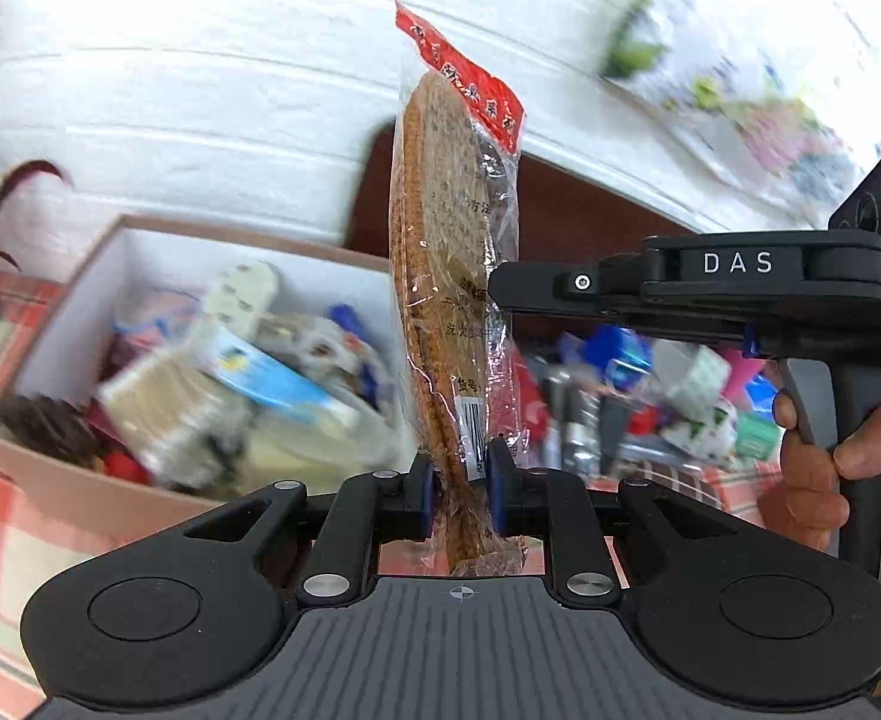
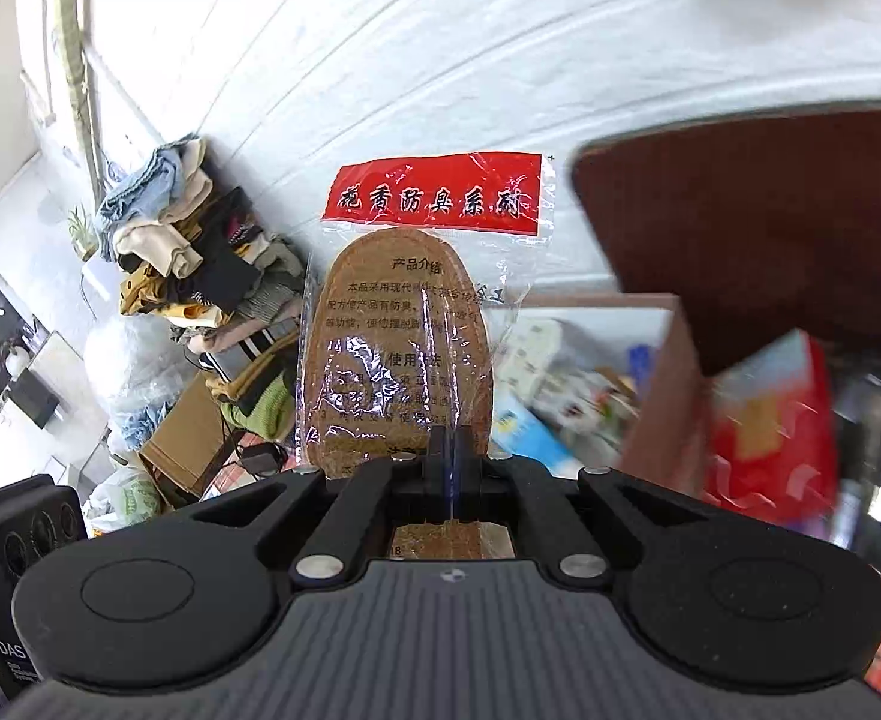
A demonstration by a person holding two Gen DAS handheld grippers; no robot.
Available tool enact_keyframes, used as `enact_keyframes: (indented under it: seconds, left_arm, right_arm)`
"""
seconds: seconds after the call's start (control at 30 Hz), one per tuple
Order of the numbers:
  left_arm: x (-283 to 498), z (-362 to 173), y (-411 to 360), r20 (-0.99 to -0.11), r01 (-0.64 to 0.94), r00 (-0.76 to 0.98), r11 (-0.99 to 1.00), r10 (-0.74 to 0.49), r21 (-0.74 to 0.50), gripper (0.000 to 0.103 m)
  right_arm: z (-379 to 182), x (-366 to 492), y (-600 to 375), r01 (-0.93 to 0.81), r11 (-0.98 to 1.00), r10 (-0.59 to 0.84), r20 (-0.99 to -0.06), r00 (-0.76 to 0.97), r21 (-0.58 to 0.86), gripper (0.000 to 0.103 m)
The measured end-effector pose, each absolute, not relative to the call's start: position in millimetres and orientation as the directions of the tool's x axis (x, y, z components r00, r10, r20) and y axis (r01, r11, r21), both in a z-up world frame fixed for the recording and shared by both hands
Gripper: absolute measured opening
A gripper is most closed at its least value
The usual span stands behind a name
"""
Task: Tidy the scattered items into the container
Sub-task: 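Carry the insole pack with the right tool over the box, then lower the insole pack into the box and open the right tool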
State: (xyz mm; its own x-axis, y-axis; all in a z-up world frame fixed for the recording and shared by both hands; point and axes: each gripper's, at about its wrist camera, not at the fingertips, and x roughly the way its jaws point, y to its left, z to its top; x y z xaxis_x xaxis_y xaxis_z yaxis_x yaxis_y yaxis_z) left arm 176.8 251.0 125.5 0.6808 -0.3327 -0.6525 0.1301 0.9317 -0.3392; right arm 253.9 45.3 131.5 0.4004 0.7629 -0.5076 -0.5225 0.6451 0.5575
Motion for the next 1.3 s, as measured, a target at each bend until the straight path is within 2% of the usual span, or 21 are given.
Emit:
enact_keyframes:
  seconds: [0.3, 0.57, 0.83, 0.93, 1.0, 1.03, 1.07, 1.2, 1.3]
  left_arm:
    - [216, 118, 343, -0.684, 0.124, 0.663, 0.945, -0.305, -0.302, 0.013]
    - [259, 73, 398, -0.727, 0.035, 0.627, 0.942, -0.28, -0.333, 0.012]
    - [277, 42, 436, -0.772, -0.081, 0.588, 0.932, -0.241, -0.352, 0.013]
    - [277, 40, 441, -0.779, -0.099, 0.588, 0.936, -0.219, -0.338, 0.02]
    - [279, 39, 442, -0.79, -0.115, 0.585, 0.945, -0.185, -0.307, 0.037]
    - [280, 38, 443, -0.797, -0.126, 0.583, 0.951, -0.161, -0.284, 0.057]
    - [280, 37, 443, -0.803, -0.137, 0.58, 0.956, -0.136, -0.261, 0.062]
    - [284, 36, 447, -0.807, -0.153, 0.576, 0.952, -0.132, -0.265, 0.064]
    - [282, 46, 442, -0.796, -0.147, 0.599, 0.965, -0.086, -0.215, 0.062]
  right_arm:
    - [125, 278, 149, -0.554, 0.658, 0.748, -0.528, 0.402, 0.51, 0.001]
    - [90, 318, 209, -0.51, 0.675, 0.731, -0.581, 0.359, 0.534, 0.001]
    - [65, 341, 243, -0.506, 0.71, 0.687, -0.642, 0.341, 0.49, 0.001]
    - [55, 345, 244, -0.487, 0.723, 0.671, -0.665, 0.326, 0.49, 0.001]
    - [50, 346, 246, -0.482, 0.725, 0.667, -0.676, 0.313, 0.492, 0.001]
    - [48, 346, 247, -0.485, 0.724, 0.666, -0.68, 0.307, 0.49, 0.002]
    - [47, 346, 248, -0.488, 0.724, 0.665, -0.683, 0.302, 0.489, 0.004]
    - [41, 344, 253, -0.487, 0.723, 0.661, -0.695, 0.282, 0.49, 0.004]
    - [38, 342, 254, -0.485, 0.724, 0.659, -0.701, 0.273, 0.491, 0.006]
